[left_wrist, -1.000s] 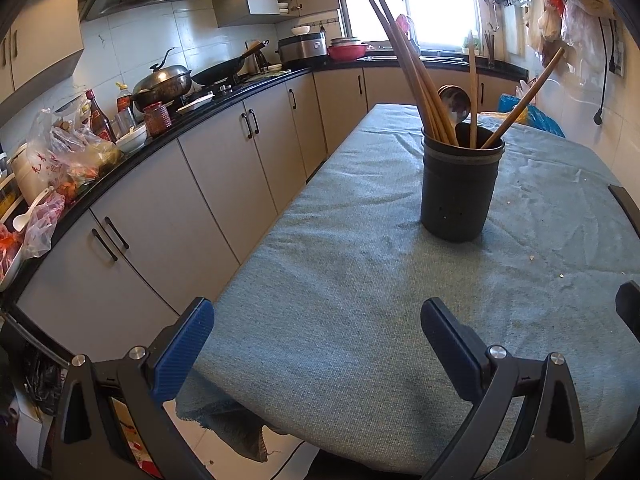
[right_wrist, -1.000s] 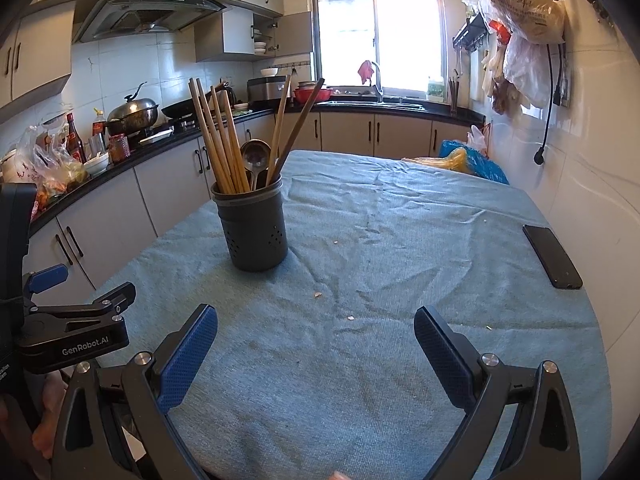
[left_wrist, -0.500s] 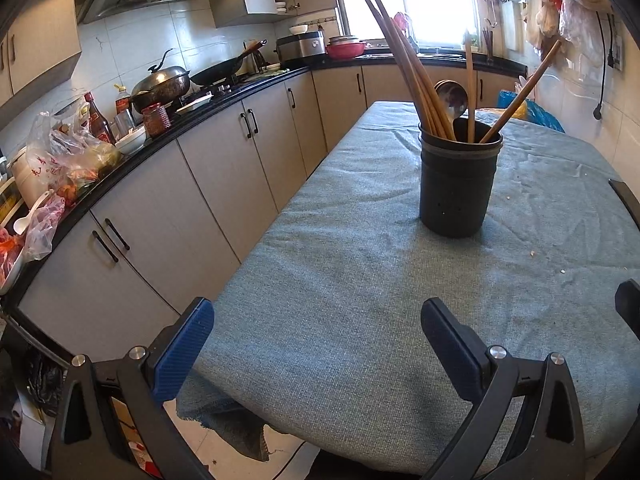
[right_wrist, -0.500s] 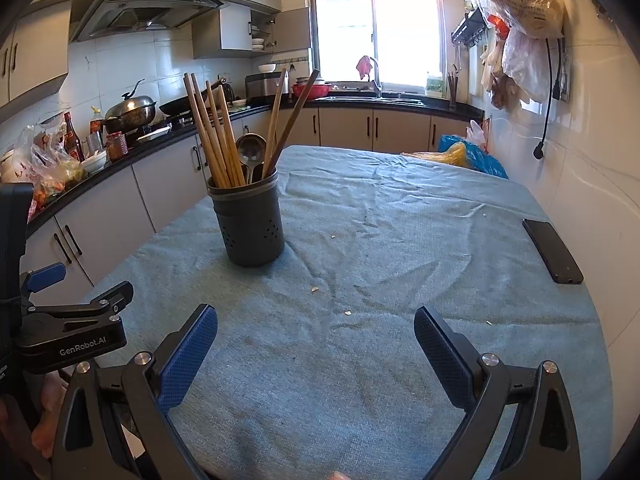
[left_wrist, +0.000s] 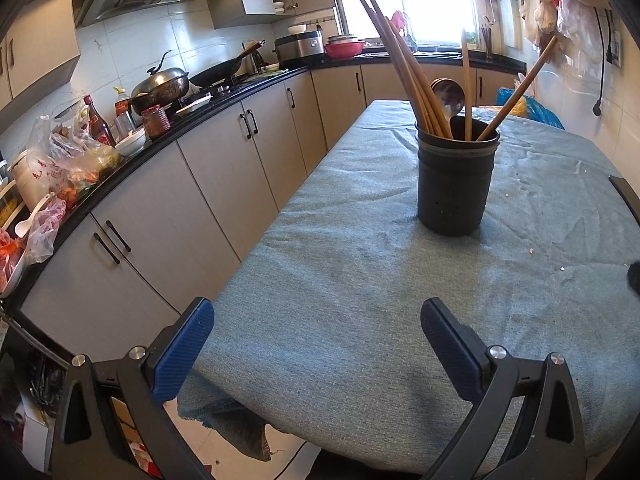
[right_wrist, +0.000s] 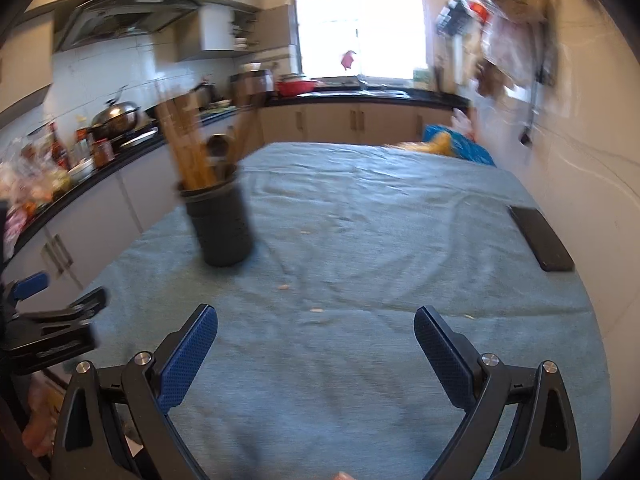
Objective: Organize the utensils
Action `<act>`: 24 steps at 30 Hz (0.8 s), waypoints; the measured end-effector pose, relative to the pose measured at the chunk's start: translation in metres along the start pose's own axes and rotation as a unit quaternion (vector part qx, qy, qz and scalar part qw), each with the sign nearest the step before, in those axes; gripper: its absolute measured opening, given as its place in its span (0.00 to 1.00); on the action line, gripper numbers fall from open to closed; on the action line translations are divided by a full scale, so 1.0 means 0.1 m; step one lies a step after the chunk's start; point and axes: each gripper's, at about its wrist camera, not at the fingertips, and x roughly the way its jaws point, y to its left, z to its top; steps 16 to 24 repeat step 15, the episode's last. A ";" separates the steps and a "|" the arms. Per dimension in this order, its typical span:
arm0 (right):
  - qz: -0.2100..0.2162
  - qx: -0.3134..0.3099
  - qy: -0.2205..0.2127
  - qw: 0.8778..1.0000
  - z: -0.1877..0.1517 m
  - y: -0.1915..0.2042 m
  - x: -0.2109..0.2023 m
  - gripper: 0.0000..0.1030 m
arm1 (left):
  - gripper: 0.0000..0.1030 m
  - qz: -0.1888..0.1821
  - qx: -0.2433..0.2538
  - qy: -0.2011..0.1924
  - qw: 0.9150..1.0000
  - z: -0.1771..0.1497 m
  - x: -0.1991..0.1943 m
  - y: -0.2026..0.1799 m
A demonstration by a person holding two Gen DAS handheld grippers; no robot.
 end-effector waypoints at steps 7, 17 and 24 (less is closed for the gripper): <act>-0.115 0.039 0.026 0.992 0.07 -1.01 0.15 0.98 | 1.00 0.001 0.007 0.001 1.000 0.00 0.00 -0.07; -0.181 0.078 0.078 0.977 -0.02 -1.95 0.44 0.98 | 1.00 0.004 0.017 -0.018 1.000 0.02 -0.02 -0.13; -0.181 0.078 0.078 0.977 -0.02 -1.95 0.44 0.98 | 1.00 0.004 0.017 -0.018 1.000 0.02 -0.02 -0.13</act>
